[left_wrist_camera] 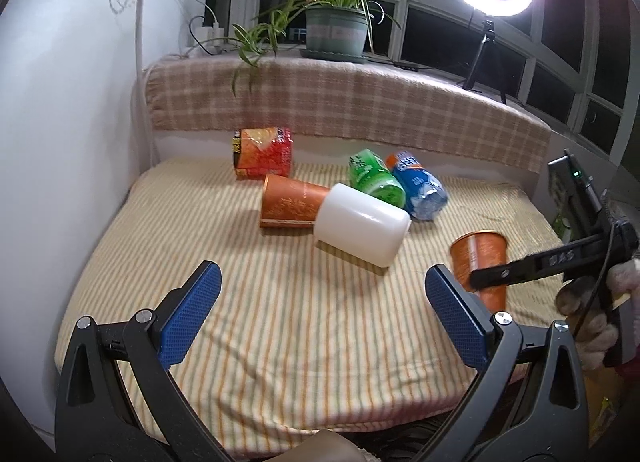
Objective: Flip cup upright
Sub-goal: 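Rotate the right tool to turn the cup rim-up and lower it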
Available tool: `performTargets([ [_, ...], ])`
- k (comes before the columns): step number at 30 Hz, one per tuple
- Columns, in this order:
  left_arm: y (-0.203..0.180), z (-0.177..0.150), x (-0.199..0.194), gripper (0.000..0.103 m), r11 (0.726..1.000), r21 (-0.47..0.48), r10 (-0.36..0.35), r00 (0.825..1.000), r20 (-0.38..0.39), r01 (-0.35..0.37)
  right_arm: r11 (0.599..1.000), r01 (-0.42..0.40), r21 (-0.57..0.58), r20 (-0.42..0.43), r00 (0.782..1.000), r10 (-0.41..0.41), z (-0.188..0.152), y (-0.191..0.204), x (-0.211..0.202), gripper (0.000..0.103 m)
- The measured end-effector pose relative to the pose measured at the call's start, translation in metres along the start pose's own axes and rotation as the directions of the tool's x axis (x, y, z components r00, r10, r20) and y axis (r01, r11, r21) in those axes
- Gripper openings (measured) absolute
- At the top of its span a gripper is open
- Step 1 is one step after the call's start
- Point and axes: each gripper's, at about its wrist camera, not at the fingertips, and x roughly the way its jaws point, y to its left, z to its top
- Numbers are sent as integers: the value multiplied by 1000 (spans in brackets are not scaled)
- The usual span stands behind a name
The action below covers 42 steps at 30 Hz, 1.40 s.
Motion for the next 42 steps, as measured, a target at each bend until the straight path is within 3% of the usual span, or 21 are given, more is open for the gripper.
performTargets([
  [6, -2, 1, 6, 103, 999, -22, -37, 999, -37, 36, 1000, -5, -11, -40, 999, 5, 3, 10, 24, 74],
  [12, -2, 3, 17, 103, 996, -51, -80, 993, -85, 76, 999, 9, -49, -24, 1000, -10, 2, 19, 26, 78],
  [15, -5, 3, 21, 103, 994, -50, -104, 989, -104, 99, 998, 11, -62, 15, 1000, -10, -1, 22, 18, 83],
  [20, -10, 7, 40, 101, 982, -85, -180, 969, -171, 167, 999, 22, -49, 106, 994, -17, -13, 18, -7, 83],
  [22, -13, 9, 49, 98, 974, -105, -220, 953, -206, 202, 999, 42, -34, 153, 988, -36, -24, 14, -20, 83],
  [30, -37, 14, 92, 92, 917, -195, -397, 847, -353, 348, 988, 138, 66, 290, 945, -151, -77, -12, -68, 84],
  [31, -40, 15, 97, 87, 912, -203, -408, 836, -366, 357, 985, 153, 81, 302, 938, -170, -83, -15, -74, 84],
  [34, -49, 17, 115, 84, 900, -225, -436, 802, -409, 374, 973, 186, 136, 330, 918, -221, -99, -27, -86, 84],
  [39, -61, 14, 141, 79, 872, -284, -490, 729, -478, 399, 960, 194, 202, 345, 903, -255, -115, -42, -98, 85],
  [42, -65, 13, 149, 79, 866, -296, -500, 710, -495, 404, 954, 200, 223, 349, 898, -269, -118, -48, -102, 85],
])
